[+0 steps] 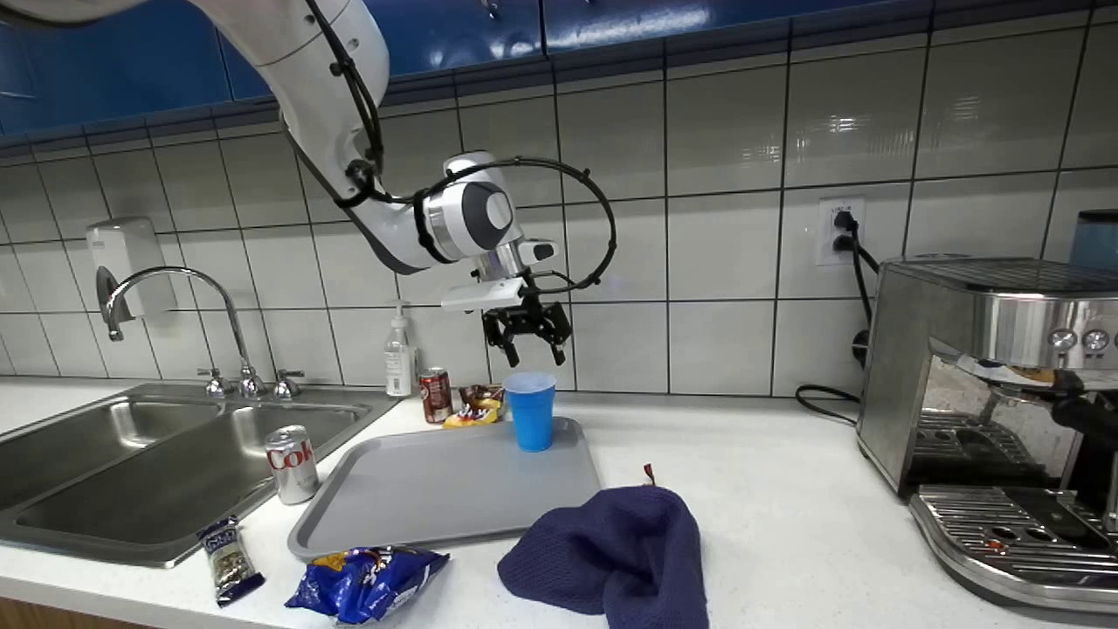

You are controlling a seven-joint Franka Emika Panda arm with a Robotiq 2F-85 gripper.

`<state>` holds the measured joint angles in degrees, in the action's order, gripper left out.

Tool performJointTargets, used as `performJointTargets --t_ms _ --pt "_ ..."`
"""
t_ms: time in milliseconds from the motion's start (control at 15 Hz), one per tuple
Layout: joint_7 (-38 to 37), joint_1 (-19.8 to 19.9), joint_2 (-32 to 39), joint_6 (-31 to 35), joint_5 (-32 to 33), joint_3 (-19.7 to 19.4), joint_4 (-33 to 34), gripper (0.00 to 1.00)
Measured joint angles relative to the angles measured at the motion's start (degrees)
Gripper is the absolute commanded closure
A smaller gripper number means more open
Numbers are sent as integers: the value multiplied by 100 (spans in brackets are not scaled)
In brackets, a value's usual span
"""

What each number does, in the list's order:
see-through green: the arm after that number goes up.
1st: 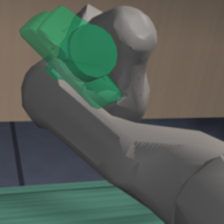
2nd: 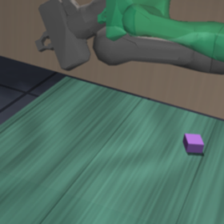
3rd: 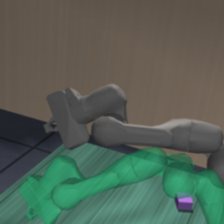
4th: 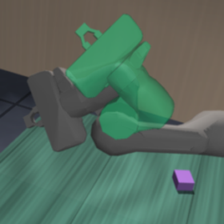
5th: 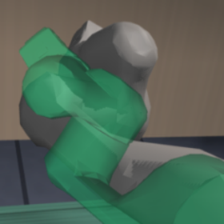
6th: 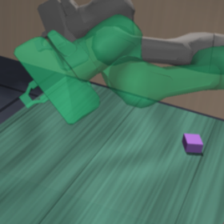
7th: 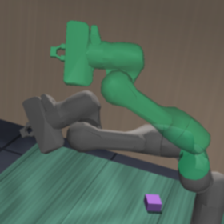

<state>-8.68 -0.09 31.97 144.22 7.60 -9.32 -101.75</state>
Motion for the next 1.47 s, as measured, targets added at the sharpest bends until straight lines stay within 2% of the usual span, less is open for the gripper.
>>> performJointTargets --t_ms 400,1200,1467 --pt "307 196 -192 4 -126 54 -151 0" --pt "347 218 -197 24 -127 58 -188 0" --pt "386 306 -242 24 -326 77 -204 0"
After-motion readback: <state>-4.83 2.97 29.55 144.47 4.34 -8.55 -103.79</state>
